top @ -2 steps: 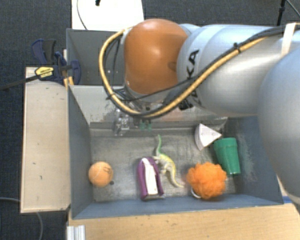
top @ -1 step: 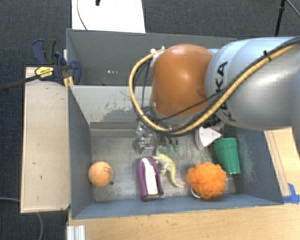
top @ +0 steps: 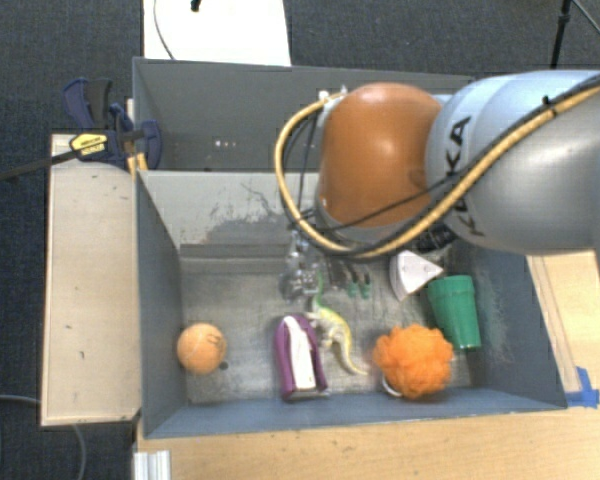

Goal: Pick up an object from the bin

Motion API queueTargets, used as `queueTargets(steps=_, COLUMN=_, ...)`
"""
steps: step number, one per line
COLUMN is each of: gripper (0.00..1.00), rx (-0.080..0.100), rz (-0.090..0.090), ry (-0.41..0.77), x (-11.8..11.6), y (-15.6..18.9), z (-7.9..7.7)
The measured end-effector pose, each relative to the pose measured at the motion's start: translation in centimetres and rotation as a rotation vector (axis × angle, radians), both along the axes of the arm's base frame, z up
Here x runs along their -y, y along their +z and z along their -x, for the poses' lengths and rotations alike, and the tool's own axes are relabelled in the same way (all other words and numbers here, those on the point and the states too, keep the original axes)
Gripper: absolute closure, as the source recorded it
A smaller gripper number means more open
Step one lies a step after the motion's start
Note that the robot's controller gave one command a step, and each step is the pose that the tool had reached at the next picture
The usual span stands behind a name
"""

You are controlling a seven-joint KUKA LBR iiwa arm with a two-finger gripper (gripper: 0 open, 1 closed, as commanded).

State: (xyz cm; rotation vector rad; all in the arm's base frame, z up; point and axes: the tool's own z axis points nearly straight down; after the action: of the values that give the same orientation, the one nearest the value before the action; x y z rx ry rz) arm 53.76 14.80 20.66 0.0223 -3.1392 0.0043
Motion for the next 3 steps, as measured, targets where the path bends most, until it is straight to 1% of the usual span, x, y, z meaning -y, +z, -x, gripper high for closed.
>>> queueTargets(steps=1, gripper=1.00, rx=0.009, rz=-0.006, ry=0.050, x=3.3, y=-1.7, z=2.3)
queueTargets(steps=2, gripper=1.00, rx=-0.001, rz=-0.002, ry=0.123, x=6.9, y=-2.3, z=2.7)
queueTargets(steps=3, gripper=0.00, rx=0.006, rz=-0.005, ry=0.083, x=1.7, y=0.4, z=-1.0)
